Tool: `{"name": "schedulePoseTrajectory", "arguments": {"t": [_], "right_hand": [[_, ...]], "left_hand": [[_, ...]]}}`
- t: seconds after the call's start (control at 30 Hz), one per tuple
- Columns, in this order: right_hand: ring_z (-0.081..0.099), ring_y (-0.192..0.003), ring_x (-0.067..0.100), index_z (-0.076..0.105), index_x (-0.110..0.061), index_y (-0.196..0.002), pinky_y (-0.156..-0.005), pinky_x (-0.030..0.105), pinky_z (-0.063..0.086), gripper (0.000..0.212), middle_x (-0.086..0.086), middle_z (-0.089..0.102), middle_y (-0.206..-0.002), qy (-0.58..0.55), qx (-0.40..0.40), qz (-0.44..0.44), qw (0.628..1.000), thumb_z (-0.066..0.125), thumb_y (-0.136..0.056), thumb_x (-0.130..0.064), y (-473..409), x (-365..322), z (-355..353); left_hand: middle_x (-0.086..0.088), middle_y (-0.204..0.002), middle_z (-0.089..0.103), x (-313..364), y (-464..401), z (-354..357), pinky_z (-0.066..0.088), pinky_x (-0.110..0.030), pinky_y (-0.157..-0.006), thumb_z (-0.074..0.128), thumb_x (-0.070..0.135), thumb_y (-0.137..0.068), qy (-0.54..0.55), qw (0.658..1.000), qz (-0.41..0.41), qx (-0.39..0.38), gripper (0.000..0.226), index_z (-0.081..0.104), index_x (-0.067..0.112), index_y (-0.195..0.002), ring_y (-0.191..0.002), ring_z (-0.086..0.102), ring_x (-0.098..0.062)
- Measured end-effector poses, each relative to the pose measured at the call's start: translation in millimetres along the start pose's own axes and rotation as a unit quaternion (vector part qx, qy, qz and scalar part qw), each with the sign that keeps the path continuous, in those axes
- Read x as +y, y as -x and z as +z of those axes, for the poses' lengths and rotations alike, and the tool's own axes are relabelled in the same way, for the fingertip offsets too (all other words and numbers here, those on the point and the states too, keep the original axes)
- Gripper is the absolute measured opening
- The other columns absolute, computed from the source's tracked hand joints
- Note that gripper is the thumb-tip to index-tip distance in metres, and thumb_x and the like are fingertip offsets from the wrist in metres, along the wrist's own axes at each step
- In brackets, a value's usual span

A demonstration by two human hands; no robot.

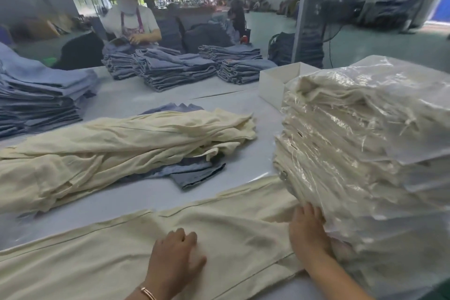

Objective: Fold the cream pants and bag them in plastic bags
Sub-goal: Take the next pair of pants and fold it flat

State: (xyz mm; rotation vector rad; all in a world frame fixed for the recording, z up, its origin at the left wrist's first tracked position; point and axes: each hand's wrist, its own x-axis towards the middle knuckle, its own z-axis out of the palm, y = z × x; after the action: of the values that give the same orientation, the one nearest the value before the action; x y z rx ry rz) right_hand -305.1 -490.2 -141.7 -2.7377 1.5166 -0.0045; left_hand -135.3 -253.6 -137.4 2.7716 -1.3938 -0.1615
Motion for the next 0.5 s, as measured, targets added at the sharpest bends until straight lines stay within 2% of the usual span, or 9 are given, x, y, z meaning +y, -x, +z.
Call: {"name": "schedulePoseTrajectory", "arguments": {"t": [0.07,0.13,0.17,0.27,0.37,0.43,0.5], "right_hand": [[0.031,-0.131,0.02,0.028,-0.014,-0.142,-0.109,0.029,0.028,0.049,0.002,0.033,-0.142,-0.01,0.019,-0.042,0.999,0.041,-0.098,-0.03,-7.1,-3.3,2.2],[0.03,-0.134,0.021,0.021,-0.009,-0.146,-0.11,0.031,0.027,0.071,0.004,0.03,-0.145,-0.042,-0.004,-0.022,0.999,0.048,-0.093,-0.047,-16.3,-4.9,1.9],[0.031,-0.134,0.022,0.023,-0.008,-0.145,-0.109,0.031,0.028,0.075,0.005,0.032,-0.144,-0.057,-0.018,-0.006,0.998,0.051,-0.09,-0.052,-21.5,-5.4,2.8],[0.042,-0.127,0.025,0.037,-0.009,-0.135,-0.103,0.034,0.038,0.067,0.007,0.043,-0.137,-0.127,-0.07,0.044,0.988,0.057,-0.085,-0.049,-35.3,-10.6,-0.1],[0.055,-0.115,0.029,0.045,-0.007,-0.126,-0.092,0.035,0.048,0.069,0.009,0.053,-0.127,-0.176,-0.137,0.099,0.97,0.07,-0.075,-0.047,-46.5,-11.8,-10.2],[0.058,-0.11,0.03,0.053,-0.011,-0.121,-0.088,0.04,0.049,0.065,0.006,0.057,-0.121,-0.138,-0.165,0.116,0.97,0.07,-0.074,-0.053,-49.0,-9.6,-17.2],[0.059,-0.108,0.03,0.061,-0.015,-0.114,-0.087,0.038,0.05,0.053,0.008,0.058,-0.119,-0.09,-0.172,0.104,0.975,0.061,-0.078,-0.054,-49.0,-9.6,-16.5]], "left_hand": [[0.007,-0.114,0.045,-4.5,-6.6,8.9,0.043,-0.031,-0.084,0.041,0.08,-0.074,0.001,0.998,-0.064,-0.028,0.065,0.04,0.034,-0.121,-0.11,0.052,-0.014],[0.005,-0.116,0.041,-9.5,-8.8,8.4,0.045,-0.03,-0.082,0.042,0.085,-0.07,0.027,0.993,-0.099,-0.058,0.078,0.033,0.032,-0.126,-0.109,0.055,-0.016],[0.004,-0.116,0.04,-11.3,-8.7,7.3,0.045,-0.031,-0.08,0.044,0.086,-0.068,0.033,0.992,-0.104,-0.069,0.082,0.031,0.032,-0.128,-0.108,0.056,-0.017],[0.005,-0.111,0.036,-13.6,-6.3,4.9,0.044,-0.031,-0.078,0.051,0.087,-0.058,0.057,0.988,-0.109,-0.092,0.093,0.029,0.033,-0.131,-0.106,0.056,-0.017],[0.008,-0.108,0.028,-13.8,1.4,6.5,0.043,-0.027,-0.082,0.049,0.089,-0.046,0.08,0.987,-0.104,-0.096,0.107,0.025,0.035,-0.135,-0.111,0.049,-0.013],[0.009,-0.11,0.026,-12.4,6.0,8.7,0.043,-0.026,-0.084,0.048,0.089,-0.045,0.09,0.986,-0.108,-0.087,0.11,0.023,0.036,-0.139,-0.114,0.045,-0.01],[0.009,-0.111,0.025,-12.3,8.4,10.3,0.043,-0.025,-0.086,0.048,0.088,-0.045,0.103,0.985,-0.115,-0.077,0.111,0.022,0.037,-0.14,-0.115,0.043,-0.009]]}}
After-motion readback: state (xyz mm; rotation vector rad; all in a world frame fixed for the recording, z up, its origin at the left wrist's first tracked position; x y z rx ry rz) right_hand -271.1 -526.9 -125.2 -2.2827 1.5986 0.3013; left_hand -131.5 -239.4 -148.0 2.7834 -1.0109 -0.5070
